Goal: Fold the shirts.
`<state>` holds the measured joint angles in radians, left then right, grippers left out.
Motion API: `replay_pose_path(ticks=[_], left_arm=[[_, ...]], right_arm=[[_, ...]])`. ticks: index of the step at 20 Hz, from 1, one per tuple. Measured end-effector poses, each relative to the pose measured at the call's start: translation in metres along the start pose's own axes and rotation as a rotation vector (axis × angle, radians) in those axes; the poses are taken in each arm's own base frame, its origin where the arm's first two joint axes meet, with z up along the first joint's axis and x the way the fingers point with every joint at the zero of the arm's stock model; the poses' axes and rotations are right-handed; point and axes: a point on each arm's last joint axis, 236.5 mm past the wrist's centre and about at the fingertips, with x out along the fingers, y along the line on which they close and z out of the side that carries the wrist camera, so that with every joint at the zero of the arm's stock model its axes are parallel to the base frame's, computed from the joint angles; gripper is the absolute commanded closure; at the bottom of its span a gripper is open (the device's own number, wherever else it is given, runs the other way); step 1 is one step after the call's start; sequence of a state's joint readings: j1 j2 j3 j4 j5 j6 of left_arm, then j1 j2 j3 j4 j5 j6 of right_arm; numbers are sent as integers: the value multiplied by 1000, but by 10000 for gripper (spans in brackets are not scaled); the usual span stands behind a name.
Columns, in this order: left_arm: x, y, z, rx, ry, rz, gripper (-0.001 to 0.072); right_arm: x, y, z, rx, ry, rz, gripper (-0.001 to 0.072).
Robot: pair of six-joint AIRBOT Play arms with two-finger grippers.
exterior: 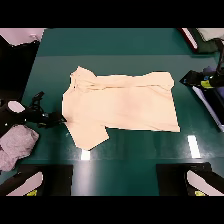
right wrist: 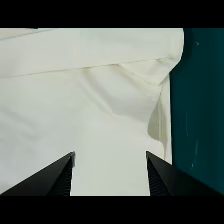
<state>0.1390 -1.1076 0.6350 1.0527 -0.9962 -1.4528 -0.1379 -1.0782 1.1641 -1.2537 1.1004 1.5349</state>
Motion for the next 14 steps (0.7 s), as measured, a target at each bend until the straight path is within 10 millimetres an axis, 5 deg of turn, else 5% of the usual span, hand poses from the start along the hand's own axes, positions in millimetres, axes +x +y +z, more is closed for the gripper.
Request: replay_pose_path(ticks=[4,6,11,14], left_arm=[[13,-20,6,-1,-20,-49,209],[17,-25,10,5,-38,-55,680],[16,-34,1,33,5,-71,681],[2,-39,-7,100,45,-60,681]], right_arm=[[1,6,-2,-10,6,10,208],[1,6,-5,-11,19,10,208],[-1,0,-31,-22,132,3,208],[-4,-15,-67,8,267,-10,207]])
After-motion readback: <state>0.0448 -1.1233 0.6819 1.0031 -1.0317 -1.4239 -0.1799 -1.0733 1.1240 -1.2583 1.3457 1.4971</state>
